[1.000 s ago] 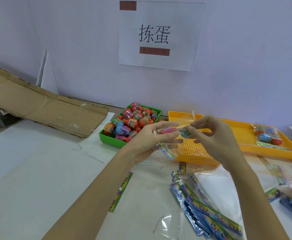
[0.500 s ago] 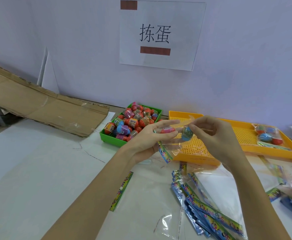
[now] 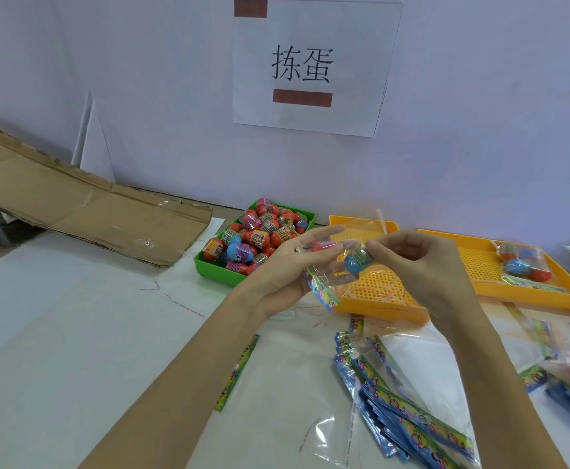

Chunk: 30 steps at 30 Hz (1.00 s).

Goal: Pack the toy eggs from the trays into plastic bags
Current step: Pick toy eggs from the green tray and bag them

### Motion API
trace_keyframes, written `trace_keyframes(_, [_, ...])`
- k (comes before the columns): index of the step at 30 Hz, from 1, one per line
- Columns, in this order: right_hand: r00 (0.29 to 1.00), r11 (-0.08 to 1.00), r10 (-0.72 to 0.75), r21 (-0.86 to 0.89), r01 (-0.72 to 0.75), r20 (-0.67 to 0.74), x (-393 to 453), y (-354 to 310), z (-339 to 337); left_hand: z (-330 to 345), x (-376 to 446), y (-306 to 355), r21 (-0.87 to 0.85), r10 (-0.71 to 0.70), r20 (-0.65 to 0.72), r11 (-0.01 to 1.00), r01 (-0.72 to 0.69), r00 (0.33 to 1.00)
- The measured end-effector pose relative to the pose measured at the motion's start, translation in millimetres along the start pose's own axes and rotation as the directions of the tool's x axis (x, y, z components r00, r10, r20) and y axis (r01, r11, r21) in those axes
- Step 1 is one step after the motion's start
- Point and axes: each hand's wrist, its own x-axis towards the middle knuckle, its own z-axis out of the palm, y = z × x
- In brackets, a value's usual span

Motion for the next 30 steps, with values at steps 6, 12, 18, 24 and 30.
trace_keyframes(6, [0.975, 0.993, -0.002, -0.111, 0.027, 0.221, -3, -6, -3, -2, 0, 0, 0.023, -0.005, 0.029, 1.0, 0.004, 1.0])
trace_keyframes(12, [0.992, 0.999, -0.031, -0.025, 0.034, 0.12, -2, -10, -10, -5, -2, 0, 0.172, -0.02, 0.135, 0.985, -0.003, 0.991])
trace_keyframes(18, [0.982, 0.997, 0.062, -0.065, -0.051, 0.178, -2, -8, -8, -9, -4, 4, 0.252, -0.045, 0.164, 0.968, 0.002, 0.985])
trace_keyframes(24, [0.962, 0.985, 0.147, -0.123, -0.121, 0.23, -5, -6, -3, -5, -2, 1, 0.236, -0.028, 0.092, 0.972, 0.005, 0.995])
trace_keyframes(30, [0.974, 0.971, 0.223, 0.08, -0.225, 0.032, -3, -5, -2, 0, 2, -4, 0.27, -0.021, -0.022, 0.962, 0.026, 1.0])
